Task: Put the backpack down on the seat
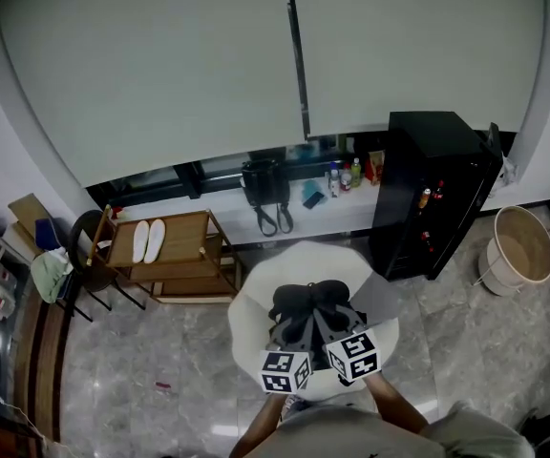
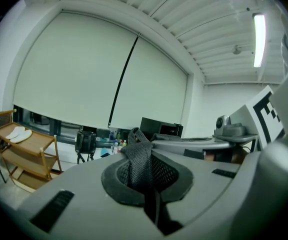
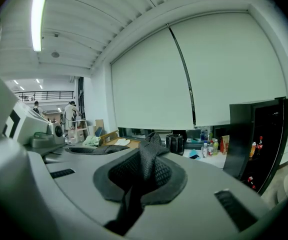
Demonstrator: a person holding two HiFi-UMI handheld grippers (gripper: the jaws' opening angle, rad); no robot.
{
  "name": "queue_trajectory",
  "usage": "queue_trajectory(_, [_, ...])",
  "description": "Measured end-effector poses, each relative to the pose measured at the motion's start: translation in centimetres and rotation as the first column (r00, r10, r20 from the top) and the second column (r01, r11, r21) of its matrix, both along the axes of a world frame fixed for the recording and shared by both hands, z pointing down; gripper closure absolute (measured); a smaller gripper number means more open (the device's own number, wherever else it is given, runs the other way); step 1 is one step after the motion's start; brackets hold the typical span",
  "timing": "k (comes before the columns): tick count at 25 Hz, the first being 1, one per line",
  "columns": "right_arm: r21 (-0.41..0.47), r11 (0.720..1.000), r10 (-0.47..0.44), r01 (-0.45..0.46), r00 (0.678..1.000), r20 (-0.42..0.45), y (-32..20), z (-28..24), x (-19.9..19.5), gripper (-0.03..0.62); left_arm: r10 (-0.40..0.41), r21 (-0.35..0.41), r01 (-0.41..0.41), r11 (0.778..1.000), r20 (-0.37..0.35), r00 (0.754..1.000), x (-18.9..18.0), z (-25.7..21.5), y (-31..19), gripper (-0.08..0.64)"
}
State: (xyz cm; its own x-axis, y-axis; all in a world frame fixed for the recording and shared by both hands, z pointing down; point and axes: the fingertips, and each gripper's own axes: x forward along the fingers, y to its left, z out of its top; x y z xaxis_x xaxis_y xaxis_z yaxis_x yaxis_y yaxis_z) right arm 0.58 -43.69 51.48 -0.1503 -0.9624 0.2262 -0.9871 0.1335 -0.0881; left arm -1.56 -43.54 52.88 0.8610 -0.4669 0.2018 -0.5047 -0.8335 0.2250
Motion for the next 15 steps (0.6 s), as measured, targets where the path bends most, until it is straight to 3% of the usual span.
queue_trajectory(15, [-0.004, 0.991, 0.13, -0.131, 0.991, -0.006, -6.8, 0.4, -3.7, 0.558, 0.139, 0.003, -0.139, 0.99, 0.009, 0.99, -3.7, 0.4, -6.9, 0.528])
